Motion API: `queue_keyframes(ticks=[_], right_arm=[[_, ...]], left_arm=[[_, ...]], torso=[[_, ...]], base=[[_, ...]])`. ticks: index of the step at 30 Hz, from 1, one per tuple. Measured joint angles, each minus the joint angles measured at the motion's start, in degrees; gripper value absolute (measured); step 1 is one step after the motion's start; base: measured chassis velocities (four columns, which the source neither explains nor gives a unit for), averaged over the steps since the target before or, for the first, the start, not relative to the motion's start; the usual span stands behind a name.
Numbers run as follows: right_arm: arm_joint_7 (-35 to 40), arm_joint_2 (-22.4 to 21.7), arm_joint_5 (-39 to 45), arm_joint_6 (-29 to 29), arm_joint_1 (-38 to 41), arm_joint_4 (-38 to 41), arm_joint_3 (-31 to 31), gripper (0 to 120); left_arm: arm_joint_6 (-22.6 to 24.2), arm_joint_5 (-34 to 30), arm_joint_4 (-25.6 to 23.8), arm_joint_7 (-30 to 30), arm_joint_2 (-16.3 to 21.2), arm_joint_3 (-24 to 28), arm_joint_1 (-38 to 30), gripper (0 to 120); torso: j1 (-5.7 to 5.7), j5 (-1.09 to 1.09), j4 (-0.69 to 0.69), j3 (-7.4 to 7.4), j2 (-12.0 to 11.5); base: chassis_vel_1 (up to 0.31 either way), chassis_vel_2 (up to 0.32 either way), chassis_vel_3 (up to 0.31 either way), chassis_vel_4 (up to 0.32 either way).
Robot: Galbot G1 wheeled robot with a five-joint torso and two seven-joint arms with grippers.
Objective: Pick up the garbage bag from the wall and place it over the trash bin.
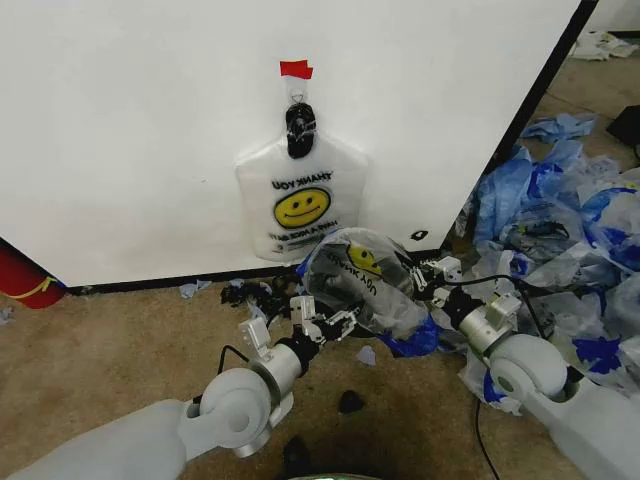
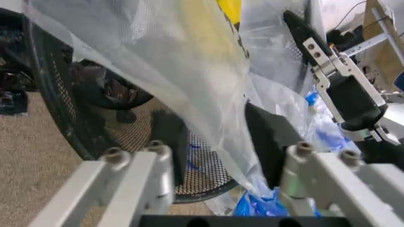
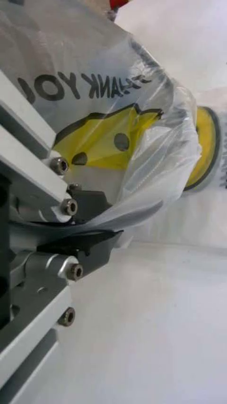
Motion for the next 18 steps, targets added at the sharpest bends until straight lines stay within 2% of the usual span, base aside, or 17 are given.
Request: queue_keyframes(ticks=[8, 18], right_arm=[[-0.1, 0.1, 0.0, 0.0, 0.3, -0.4, -0.1, 0], [-0.1, 0.2, 0.1, 0.0, 0.3, -0.4, -0.1, 0]], left_arm=[[0.0, 0.1, 0.0, -0.7, -0.5, 0.5, 0.0, 0], [-0.3, 0.3, 0.3, -1.2, -0.5, 0.5, 0.1, 0]], torso=[[0.00, 0.00, 0.00, 0.00, 0.0], [0.00, 0.00, 0.00, 0.00, 0.0]], base=[[0.000, 0.000, 0.000, 0.000], [0.000, 0.000, 0.000, 0.000]])
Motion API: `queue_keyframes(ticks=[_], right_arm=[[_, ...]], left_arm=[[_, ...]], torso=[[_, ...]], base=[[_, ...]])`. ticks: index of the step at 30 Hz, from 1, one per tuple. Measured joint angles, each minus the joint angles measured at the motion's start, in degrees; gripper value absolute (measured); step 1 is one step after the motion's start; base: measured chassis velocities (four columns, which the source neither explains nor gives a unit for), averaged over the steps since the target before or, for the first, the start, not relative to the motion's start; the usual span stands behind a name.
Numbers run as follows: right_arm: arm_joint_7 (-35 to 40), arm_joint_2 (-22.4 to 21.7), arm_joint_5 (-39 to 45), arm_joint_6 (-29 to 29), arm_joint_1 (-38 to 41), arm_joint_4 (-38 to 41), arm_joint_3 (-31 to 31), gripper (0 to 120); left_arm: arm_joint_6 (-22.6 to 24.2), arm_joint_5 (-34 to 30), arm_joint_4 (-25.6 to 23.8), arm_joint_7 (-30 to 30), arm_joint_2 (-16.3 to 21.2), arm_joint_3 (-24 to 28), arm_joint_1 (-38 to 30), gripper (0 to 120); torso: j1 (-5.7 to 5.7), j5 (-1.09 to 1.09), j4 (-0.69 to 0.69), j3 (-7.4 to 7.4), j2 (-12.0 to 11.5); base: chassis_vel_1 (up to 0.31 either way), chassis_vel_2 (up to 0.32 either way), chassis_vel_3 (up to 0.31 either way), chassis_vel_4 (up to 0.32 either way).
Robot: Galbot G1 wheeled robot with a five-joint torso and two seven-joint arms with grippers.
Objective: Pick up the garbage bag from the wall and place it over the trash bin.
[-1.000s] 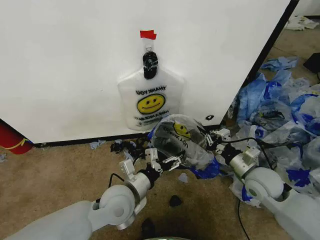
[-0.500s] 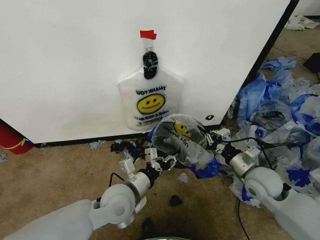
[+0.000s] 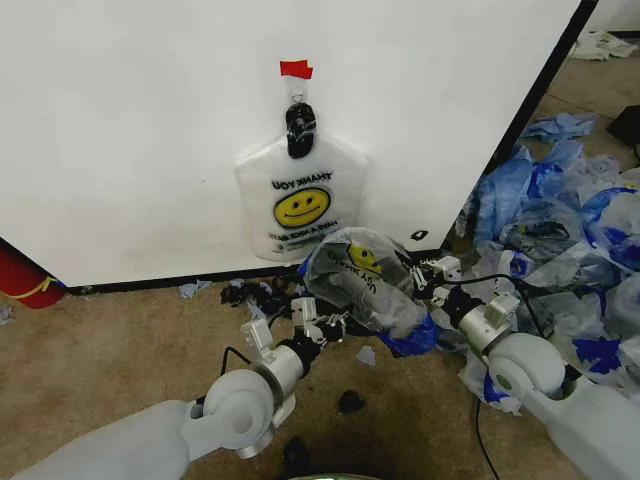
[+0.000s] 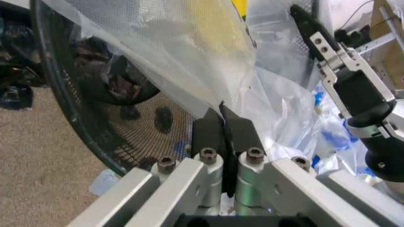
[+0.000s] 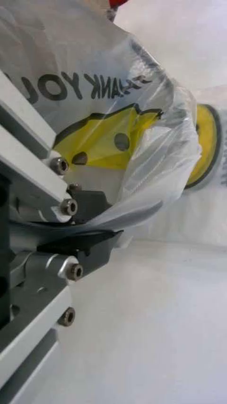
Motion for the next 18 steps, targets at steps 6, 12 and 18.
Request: queue_keyframes(ticks=[6, 12, 18], right_arm=[[0.1, 0.0, 0.1, 0.0, -0.1, 0.2, 0.3, 0], [0.2, 0.0, 0.2, 0.0, -0.2, 0.3, 0.3, 0], [0.4, 0.2, 0.2, 0.0, -0.1, 0.3, 0.4, 0]], left_arm=[[-0.1, 0.1, -1.0, -0.2, 0.8, -1.1, 1.2, 0], [-0.1, 0.2, -2.2, -0.5, 1.6, -3.2, 3.5, 0], [-0.3, 0.7, -3.6, -0.4, 2.6, -5.7, 7.1, 0]], torso=[[0.00, 0.00, 0.00, 0.00, 0.0], [0.00, 0.00, 0.00, 0.00, 0.0], [0.00, 0.00, 0.00, 0.00, 0.0]], base=[[0.000, 0.000, 0.000, 0.000], [0.000, 0.000, 0.000, 0.000], [0.000, 0.000, 0.000, 0.000]])
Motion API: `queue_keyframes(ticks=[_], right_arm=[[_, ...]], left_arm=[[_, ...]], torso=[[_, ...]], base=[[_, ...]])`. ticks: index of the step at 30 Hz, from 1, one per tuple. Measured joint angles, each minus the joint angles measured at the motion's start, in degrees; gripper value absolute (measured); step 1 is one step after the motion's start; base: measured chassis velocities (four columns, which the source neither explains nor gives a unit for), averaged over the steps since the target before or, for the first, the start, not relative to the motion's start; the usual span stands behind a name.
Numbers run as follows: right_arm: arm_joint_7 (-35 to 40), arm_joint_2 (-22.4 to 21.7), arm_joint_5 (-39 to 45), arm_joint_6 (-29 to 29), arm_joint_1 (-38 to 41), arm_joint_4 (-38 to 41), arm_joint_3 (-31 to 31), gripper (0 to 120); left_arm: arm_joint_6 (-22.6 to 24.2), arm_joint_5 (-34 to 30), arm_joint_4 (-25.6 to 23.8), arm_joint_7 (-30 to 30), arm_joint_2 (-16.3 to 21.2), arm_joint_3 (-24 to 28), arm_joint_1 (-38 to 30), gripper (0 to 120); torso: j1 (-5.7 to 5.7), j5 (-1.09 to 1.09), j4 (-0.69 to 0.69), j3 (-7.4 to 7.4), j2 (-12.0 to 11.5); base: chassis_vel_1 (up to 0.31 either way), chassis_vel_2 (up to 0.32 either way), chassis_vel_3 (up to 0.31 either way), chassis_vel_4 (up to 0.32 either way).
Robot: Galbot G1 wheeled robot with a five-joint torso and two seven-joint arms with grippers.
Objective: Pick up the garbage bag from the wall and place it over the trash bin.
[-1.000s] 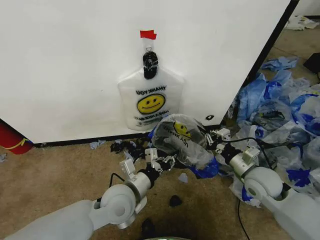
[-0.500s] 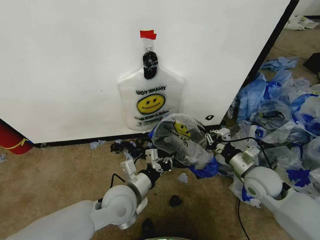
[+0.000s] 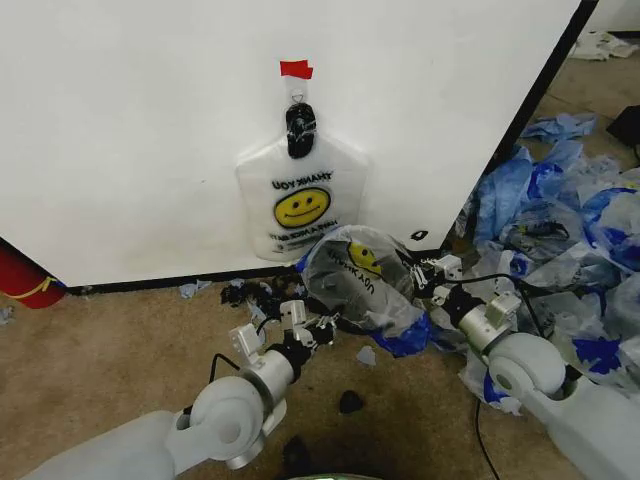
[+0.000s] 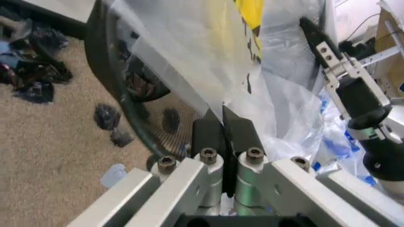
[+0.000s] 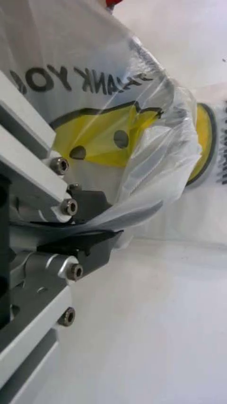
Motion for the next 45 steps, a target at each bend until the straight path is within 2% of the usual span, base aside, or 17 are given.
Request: queue_keyframes(ticks=[7, 22, 30, 45], right_arm=[[0.9, 0.6, 2.5, -0.4, 0.4, 0.2, 0.1, 0], [2.0, 0.9, 10.2, -1.2, 1.6, 0.7, 0.2, 0], [2.1, 1.1, 11.4, -1.4, 2.1, 0.4, 0.2, 0], [3.2, 0.5, 17.1, -2.3, 2.6, 0.6, 0.9, 0]], left_arm=[[0.1, 0.8, -2.8, 0.4, 1.6, -4.1, 4.9, 0], [-0.1, 4.7, -2.2, 2.4, 2.2, -11.0, 13.9, 0], [-0.2, 4.9, -1.5, 2.7, 1.9, -11.3, 14.0, 0], [-0.9, 5.3, 1.6, 3.4, 0.1, -7.7, 11.4, 0]], torso=[[0.00, 0.01, 0.01, 0.00, 0.0], [0.00, 0.01, 0.01, 0.00, 0.0], [0.00, 0.00, 0.00, 0.00, 0.0], [0.00, 0.00, 0.00, 0.00, 0.0]], base=[[0.000, 0.000, 0.000, 0.000], [0.000, 0.000, 0.000, 0.000], [0.000, 0.000, 0.000, 0.000], [0.000, 0.000, 0.000, 0.000]])
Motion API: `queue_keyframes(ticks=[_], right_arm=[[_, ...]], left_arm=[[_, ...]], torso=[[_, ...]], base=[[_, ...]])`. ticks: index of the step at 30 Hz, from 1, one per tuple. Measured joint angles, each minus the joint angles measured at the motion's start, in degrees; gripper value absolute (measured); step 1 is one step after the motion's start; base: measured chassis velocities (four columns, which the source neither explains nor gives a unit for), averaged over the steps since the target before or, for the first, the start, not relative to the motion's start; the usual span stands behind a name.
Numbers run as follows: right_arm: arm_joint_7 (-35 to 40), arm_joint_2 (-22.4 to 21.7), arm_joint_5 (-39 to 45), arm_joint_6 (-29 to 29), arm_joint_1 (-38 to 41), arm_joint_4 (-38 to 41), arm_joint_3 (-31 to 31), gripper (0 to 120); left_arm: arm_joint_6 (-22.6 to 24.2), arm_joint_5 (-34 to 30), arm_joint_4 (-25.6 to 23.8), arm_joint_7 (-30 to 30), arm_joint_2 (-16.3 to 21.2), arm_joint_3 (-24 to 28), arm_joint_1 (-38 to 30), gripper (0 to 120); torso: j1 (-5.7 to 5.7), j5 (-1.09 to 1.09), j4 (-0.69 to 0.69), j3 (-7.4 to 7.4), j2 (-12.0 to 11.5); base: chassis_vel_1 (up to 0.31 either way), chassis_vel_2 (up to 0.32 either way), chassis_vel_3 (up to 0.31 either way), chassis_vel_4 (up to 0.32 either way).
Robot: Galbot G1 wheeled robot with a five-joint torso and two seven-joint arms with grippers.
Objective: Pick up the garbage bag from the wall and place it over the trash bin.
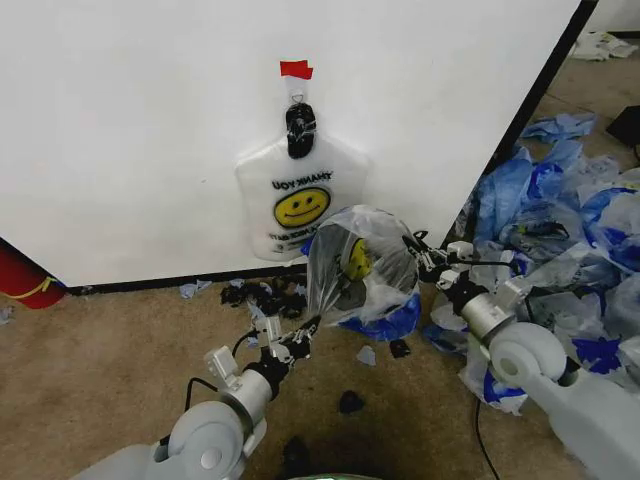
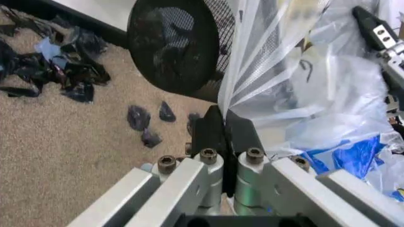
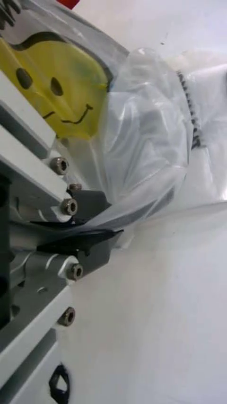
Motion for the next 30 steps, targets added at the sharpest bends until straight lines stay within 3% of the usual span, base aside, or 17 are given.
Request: queue_keyframes(ticks=[30], right_arm=[[5.1, 0.3, 8.0, -2.8, -0.1, 3.2, -0.2, 0]], left_arm=[[-2.3, 2.8, 6.0, 1.8, -2.4, 4.1, -3.1, 0]], torso=[[0.00, 0.00, 0.00, 0.00, 0.0]], base=[[0.000, 0.000, 0.000, 0.000]])
